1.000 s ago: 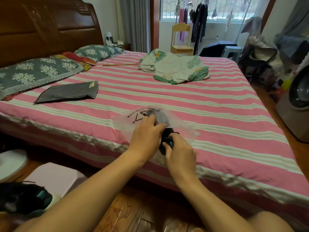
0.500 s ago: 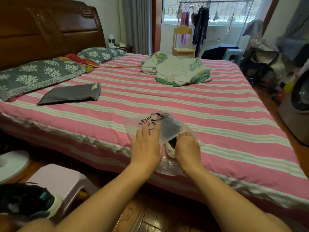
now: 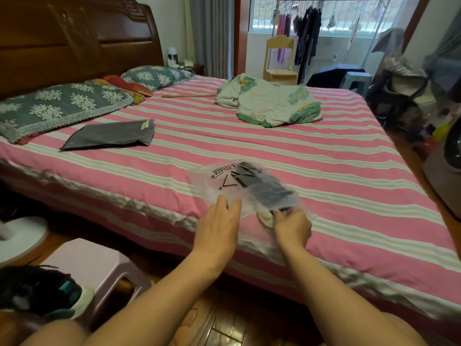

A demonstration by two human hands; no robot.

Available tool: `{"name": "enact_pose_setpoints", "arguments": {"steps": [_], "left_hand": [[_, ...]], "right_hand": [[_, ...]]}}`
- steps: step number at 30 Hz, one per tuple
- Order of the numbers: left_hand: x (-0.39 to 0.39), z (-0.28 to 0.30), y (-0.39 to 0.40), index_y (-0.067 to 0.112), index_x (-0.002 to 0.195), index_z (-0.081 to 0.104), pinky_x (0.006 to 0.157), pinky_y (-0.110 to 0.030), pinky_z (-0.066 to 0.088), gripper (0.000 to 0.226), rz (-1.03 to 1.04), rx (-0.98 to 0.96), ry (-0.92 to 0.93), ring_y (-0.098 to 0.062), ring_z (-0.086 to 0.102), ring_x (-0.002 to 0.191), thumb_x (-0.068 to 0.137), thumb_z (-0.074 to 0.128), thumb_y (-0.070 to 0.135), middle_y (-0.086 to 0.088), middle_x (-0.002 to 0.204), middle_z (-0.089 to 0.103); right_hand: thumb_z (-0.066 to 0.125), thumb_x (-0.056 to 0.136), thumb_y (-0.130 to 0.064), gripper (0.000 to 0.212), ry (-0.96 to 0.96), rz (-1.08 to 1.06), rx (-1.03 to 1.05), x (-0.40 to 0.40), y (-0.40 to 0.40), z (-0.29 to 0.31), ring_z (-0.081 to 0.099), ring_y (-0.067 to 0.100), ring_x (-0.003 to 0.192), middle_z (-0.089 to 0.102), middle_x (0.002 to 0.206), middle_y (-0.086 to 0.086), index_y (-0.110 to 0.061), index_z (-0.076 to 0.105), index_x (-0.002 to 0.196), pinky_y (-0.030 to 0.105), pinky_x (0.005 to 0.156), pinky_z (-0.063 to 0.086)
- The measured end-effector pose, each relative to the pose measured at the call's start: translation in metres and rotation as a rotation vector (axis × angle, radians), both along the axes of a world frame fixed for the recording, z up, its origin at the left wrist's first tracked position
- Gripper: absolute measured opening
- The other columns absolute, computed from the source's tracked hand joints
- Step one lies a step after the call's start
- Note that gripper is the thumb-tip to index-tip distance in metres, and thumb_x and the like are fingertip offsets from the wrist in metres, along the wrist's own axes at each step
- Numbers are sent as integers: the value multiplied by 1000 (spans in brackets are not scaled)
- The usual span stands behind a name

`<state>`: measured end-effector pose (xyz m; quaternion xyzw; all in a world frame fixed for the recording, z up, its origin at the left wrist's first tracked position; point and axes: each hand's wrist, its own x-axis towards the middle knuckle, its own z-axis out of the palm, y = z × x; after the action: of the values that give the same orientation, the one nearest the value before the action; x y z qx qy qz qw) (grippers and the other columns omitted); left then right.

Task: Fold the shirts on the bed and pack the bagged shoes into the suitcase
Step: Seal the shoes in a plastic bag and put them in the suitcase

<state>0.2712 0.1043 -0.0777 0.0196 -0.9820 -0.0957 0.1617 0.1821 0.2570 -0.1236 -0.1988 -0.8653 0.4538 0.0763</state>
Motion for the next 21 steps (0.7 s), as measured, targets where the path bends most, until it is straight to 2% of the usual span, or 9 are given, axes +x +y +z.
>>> {"name": "enact_pose_setpoints", "arguments": {"steps": [2, 5, 8, 10, 13, 15, 17, 19, 21], "left_hand": [[-3, -3, -11, 17, 130, 44, 53, -36, 31, 55, 19, -35, 2, -23, 35, 73, 82, 55, -8, -5, 107, 40], [-11, -7, -29, 16, 131, 46, 52, -37, 35, 58, 79, -27, 8, -24, 41, 72, 81, 57, -9, -6, 106, 40], [-10, -17, -37, 19, 139, 43, 52, -34, 38, 64, 89, 0, 2, -23, 47, 71, 82, 60, -5, -3, 103, 40], [1, -28, -35, 24, 147, 34, 58, -34, 45, 67, 43, 29, -45, -23, 52, 82, 88, 61, 8, -2, 109, 41], [33, -39, -49, 34, 155, 16, 84, -40, 54, 71, 4, 218, -204, -23, 50, 115, 96, 56, 44, -2, 130, 36], [61, -43, -84, 32, 156, 21, 94, -40, 51, 68, 97, 236, -269, -21, 46, 124, 97, 50, 53, 0, 137, 37], [95, -49, -140, 26, 149, 35, 94, -41, 50, 57, 301, 143, -316, -25, 48, 124, 98, 48, 46, -2, 137, 43], [132, -52, -201, 21, 136, 47, 88, -42, 51, 42, 520, 44, -487, -29, 55, 117, 97, 50, 35, -7, 132, 51], [169, -50, -250, 21, 122, 53, 83, -38, 52, 31, 661, 63, -709, -29, 61, 108, 94, 57, 32, -9, 123, 60]], "right_hand": [[66, 94, -30, 19, 20, 102, 34, -5, 3, 3, 62, 33, 84, 70, 85, 10, -12, 71, 88, 32, 70, 42], [58, 96, -18, 20, -2, 320, 97, 13, 6, -2, 70, 29, 88, 76, 88, 6, -21, 77, 99, 36, 78, 54], [56, 93, -12, 24, 79, 363, 87, 48, 15, 3, 69, 19, 65, 71, 69, -1, -24, 71, 78, 41, 69, 58], [57, 92, -13, 20, 238, 327, 116, 60, 15, 20, 65, 16, 64, 68, 68, -5, -21, 71, 81, 39, 64, 54], [59, 93, -11, 16, 454, 422, 132, 60, -4, 45, 59, 5, 65, 68, 75, -7, -17, 73, 92, 27, 57, 44], [61, 93, -10, 15, 494, 531, 169, 59, -32, 50, 55, 5, 61, 68, 77, -6, -15, 75, 97, 24, 58, 37], [62, 92, -10, 15, 489, 676, 181, 65, -73, 48, 58, 12, 65, 71, 80, -2, -15, 75, 98, 26, 65, 38], [60, 94, -14, 16, 406, 882, 194, 78, -125, 42, 63, 19, 77, 72, 88, 1, -16, 74, 102, 27, 68, 37], [57, 95, -19, 19, 289, 1119, 270, 95, -183, 28, 66, 20, 91, 72, 98, -2, -21, 72, 105, 28, 71, 38]]}}
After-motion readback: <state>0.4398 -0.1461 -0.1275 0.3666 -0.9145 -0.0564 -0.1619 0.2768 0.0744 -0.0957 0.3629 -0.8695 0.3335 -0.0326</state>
